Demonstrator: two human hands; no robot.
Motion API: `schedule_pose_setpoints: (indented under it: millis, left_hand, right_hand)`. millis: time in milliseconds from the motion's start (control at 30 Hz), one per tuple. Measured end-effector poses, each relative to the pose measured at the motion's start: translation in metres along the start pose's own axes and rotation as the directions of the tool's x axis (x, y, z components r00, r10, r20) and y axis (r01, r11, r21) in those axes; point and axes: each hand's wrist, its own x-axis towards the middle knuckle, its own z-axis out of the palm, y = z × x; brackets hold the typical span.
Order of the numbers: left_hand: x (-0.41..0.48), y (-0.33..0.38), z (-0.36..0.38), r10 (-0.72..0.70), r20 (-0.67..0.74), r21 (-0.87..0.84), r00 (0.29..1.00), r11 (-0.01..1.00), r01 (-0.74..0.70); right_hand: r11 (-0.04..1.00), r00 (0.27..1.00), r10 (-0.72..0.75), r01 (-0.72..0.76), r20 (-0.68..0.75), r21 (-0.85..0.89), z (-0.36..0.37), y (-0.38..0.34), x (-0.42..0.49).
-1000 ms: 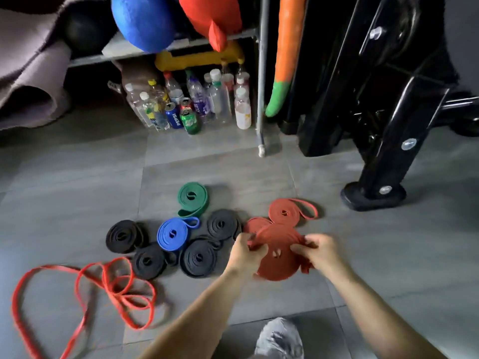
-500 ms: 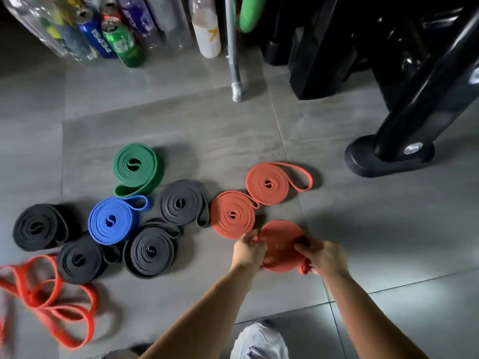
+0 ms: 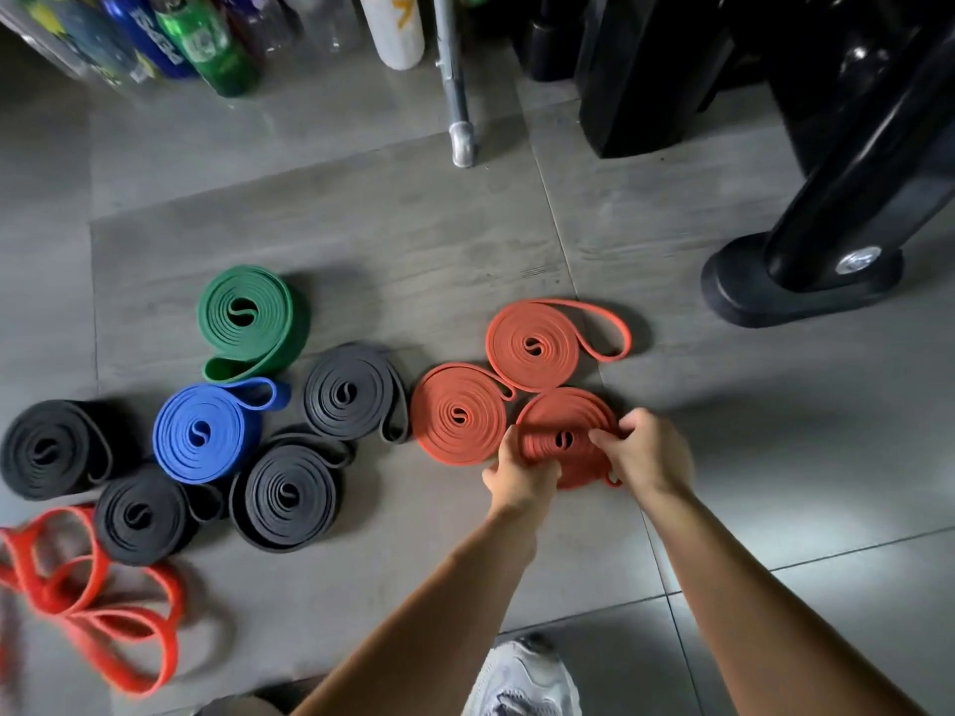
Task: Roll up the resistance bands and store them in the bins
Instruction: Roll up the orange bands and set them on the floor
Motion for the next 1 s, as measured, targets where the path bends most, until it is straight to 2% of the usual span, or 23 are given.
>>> schedule_pose_setpoints:
  millis: [67, 200, 333, 467, 533, 633, 733, 833, 1000]
  left_hand:
    - [-0.001, -0.002, 0.002, -0.06, 0.042, -0.123, 0.997, 0.99, 0.065]
    - [0.002, -0.003, 0.001, -0.062, 0.032, -0.249, 0.998, 0.966, 0.069]
    - [0.0, -0.006, -0.004, -0.067, 0.074, -0.278, 0.995, 0.957, 0.085]
    - [-0.001, -0.012, -0.026, -0.077, 0.112, -0.233, 0.991, 0.967, 0.102]
    - [0.0, -0.024, -0.046, -0.074, 0.084, -0.239, 0.994, 0.967, 0.092]
    - [-0.002, -0.046, -0.084, -0.071, -0.031, -0.252, 0.997, 0.966, 0.061]
    - [-0.006, -0.068, -0.131, -0.077, -0.176, -0.245, 0.981, 0.969, 0.032]
    - [-0.013, -0.088, -0.18, -0.09, -0.29, -0.22, 0.953, 0.975, 0.025]
    - [-0.018, -0.124, -0.257, 0.041, -0.54, 0.076, 0.841, 0.997, 0.0]
  right_hand:
    - [1.0, 0.999, -0.014, 0.015, -0.035, 0.025, 0.002, 0.001, -0.002]
    - [0.997, 0.999, -0.023, 0.026, -0.042, 0.074, 0.006, 0.006, -0.002]
    - [0.998, 0.998, -0.03, 0.033, -0.058, 0.056, 0.009, 0.008, -0.003]
    - [0.999, 0.994, -0.031, 0.032, -0.105, 0.002, 0.003, 0.004, -0.01]
    - [0.998, 0.987, -0.048, 0.043, -0.155, -0.036, 0.002, -0.003, -0.021]
    - [0.981, 0.964, -0.183, 0.166, -0.193, -0.1, 0.012, -0.015, -0.047]
    - [0.935, 0.93, -0.352, 0.344, -0.107, -0.088, 0.036, -0.03, -0.077]
    - [0.87, 0.872, -0.483, 0.488, 0.074, -0.072, 0.066, -0.05, -0.111]
    - [0.79, 0.767, -0.565, 0.609, 0.304, -0.07, 0.116, -0.086, -0.159]
